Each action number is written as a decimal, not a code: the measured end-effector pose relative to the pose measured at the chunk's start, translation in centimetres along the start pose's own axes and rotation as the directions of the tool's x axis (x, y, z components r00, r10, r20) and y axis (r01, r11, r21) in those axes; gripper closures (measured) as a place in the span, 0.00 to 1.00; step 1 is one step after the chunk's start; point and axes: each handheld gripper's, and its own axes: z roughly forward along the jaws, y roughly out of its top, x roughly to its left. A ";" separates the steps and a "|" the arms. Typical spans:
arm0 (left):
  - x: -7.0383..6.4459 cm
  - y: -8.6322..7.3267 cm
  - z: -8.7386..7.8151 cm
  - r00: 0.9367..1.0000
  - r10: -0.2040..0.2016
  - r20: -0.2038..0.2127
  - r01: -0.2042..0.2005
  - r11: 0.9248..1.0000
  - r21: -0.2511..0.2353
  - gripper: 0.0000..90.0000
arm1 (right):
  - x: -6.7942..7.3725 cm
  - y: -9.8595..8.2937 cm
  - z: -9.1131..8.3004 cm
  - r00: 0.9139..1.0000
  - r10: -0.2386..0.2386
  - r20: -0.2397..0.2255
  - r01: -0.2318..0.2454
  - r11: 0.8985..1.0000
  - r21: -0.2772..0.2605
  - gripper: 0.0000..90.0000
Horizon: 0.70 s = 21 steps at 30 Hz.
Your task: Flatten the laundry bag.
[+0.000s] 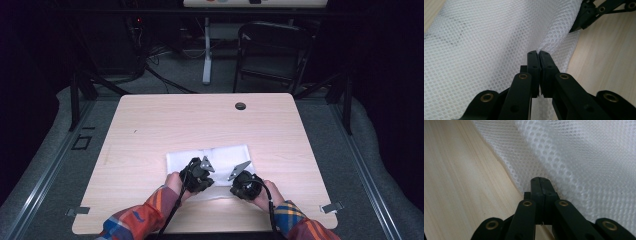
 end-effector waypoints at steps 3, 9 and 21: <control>0.4 0.1 -0.3 1.000 -0.006 -0.007 0.006 1.000 -0.006 0.97 | -0.1 0.1 -0.1 1.000 -0.004 0.001 0.004 1.000 0.014 1.00; 1.2 0.5 -1.0 1.000 -0.005 -0.023 0.004 1.000 -0.015 0.97 | 0.1 0.1 -0.1 1.000 -0.009 0.007 0.009 1.000 0.020 1.00; 3.1 0.9 -2.0 0.998 -0.052 -0.039 0.050 0.998 -0.038 0.98 | 0.4 -0.2 -0.4 1.000 -0.016 -0.018 0.017 0.999 0.049 1.00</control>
